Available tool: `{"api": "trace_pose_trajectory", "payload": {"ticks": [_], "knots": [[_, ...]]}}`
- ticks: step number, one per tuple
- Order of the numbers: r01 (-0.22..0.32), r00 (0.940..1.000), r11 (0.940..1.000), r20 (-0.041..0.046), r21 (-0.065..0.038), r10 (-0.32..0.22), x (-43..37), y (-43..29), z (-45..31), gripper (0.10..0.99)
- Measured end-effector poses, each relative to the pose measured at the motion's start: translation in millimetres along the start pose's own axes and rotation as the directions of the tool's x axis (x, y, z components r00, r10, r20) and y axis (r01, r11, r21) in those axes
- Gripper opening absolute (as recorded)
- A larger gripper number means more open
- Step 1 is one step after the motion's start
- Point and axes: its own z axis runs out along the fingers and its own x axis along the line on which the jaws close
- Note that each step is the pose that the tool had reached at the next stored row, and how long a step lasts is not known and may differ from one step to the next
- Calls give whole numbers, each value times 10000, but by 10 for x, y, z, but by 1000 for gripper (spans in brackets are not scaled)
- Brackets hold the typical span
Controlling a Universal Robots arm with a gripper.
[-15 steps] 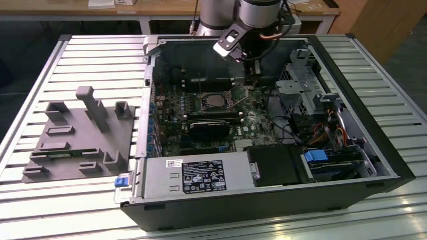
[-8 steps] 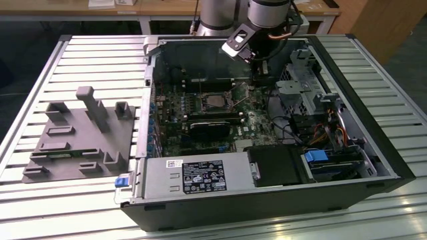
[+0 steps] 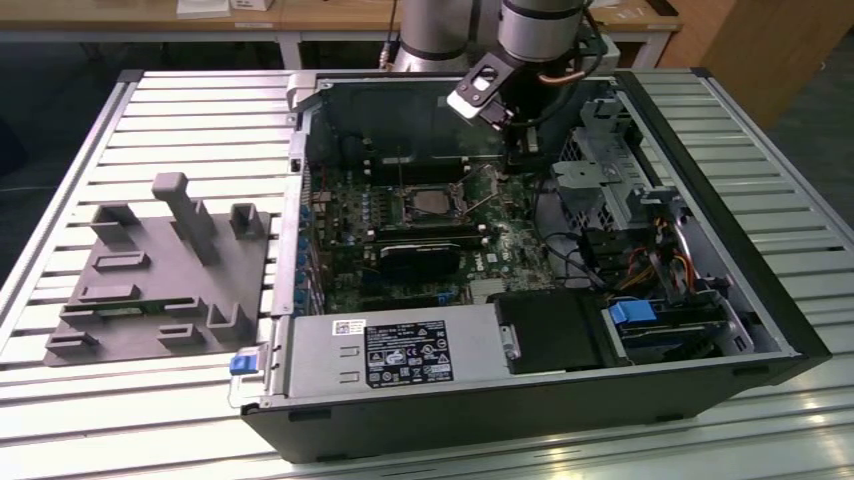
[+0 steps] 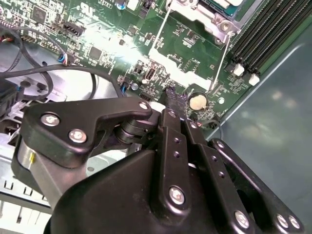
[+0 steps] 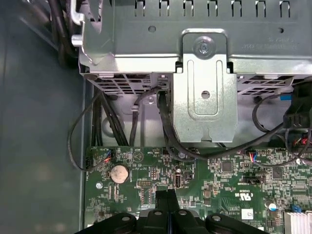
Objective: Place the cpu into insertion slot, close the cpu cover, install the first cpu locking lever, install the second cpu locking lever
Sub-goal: 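Close the cpu cover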
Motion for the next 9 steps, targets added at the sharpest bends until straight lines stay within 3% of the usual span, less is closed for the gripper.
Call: {"api": "trace_pose_trajectory", "payload": {"ticks": [9], "knots": [[0,10000,10000,0,27,0,-1,10,86,106]]}}
